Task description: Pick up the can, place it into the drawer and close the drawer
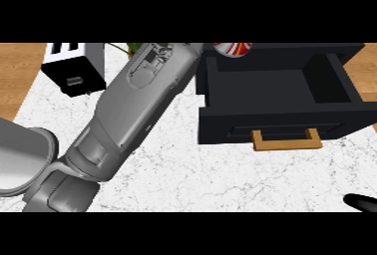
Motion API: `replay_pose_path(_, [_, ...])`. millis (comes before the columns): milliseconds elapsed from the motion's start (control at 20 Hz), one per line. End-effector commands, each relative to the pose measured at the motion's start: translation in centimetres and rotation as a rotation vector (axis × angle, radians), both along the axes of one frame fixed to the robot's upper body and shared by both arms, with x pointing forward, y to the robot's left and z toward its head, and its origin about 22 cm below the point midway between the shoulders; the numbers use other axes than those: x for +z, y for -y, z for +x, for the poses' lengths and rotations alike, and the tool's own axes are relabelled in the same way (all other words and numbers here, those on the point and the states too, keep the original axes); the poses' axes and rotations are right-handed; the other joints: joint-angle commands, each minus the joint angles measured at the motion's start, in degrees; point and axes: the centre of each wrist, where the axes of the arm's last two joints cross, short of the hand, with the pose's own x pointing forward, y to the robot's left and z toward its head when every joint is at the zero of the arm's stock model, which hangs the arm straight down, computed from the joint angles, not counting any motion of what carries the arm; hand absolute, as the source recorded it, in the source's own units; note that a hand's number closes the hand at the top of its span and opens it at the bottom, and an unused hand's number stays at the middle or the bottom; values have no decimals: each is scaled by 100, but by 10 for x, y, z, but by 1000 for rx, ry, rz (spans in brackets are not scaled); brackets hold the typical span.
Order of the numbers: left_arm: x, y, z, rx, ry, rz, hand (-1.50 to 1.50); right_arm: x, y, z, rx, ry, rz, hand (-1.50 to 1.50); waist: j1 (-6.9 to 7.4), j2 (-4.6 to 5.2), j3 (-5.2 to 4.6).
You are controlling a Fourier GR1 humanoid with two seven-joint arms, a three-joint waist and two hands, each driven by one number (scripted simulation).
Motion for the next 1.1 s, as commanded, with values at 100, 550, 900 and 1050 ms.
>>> replay_pose_path(100, [21, 20, 6, 18, -18, 56, 150, 2, 7, 4, 7, 19, 7, -150, -76, 21, 5])
replay_pose_path(550, [6, 27, 9, 99, 24, 112, 150, 18, -9, 15, 41, 15, -12, -150, -334, 91, 9])
replay_pose_path(900, [15, 32, 10, 217, 3, 82, -150, 12, -9, 15, 80, 11, -9, -150, -408, 94, 17])
replay_pose_path(1050, [14, 29, 13, 224, 17, 78, -150, 15, -3, 28, 55, 9, -27, -150, -324, 119, 15])
